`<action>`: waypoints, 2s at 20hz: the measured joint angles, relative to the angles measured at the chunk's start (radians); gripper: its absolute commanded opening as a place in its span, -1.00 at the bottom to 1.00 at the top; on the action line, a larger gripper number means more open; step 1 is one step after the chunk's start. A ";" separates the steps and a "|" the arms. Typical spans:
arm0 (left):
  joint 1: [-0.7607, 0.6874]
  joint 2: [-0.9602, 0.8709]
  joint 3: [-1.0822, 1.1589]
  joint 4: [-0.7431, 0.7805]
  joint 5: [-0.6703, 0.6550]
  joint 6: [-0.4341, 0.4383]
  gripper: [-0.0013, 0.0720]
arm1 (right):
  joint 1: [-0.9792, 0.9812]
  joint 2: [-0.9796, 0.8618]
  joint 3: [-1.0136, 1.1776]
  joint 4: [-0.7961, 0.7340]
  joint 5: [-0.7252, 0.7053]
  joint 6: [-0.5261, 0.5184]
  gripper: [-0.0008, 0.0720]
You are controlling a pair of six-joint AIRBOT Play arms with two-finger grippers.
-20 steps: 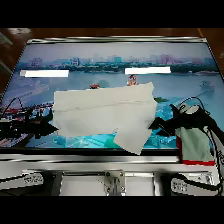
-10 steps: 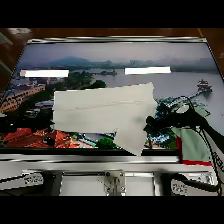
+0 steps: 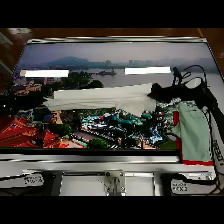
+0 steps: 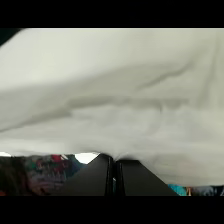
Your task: Fold the shirts.
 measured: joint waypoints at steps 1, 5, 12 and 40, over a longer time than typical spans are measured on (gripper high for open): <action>-0.022 -0.030 0.040 -0.002 0.018 -0.012 -0.87 | 0.000 -0.042 0.055 0.001 -0.016 0.010 -0.78; -0.087 -0.174 0.195 -0.006 0.057 -0.092 -0.84 | 0.000 -0.221 0.232 0.008 -0.055 0.035 -0.71; -0.121 -0.322 0.320 -0.008 0.029 -0.176 0.30 | -0.016 -0.369 0.346 0.007 -0.117 -0.027 0.85; -0.471 -0.304 0.432 -0.134 -0.080 -0.119 -0.86 | -0.078 -0.402 0.494 0.070 0.386 -0.057 -0.78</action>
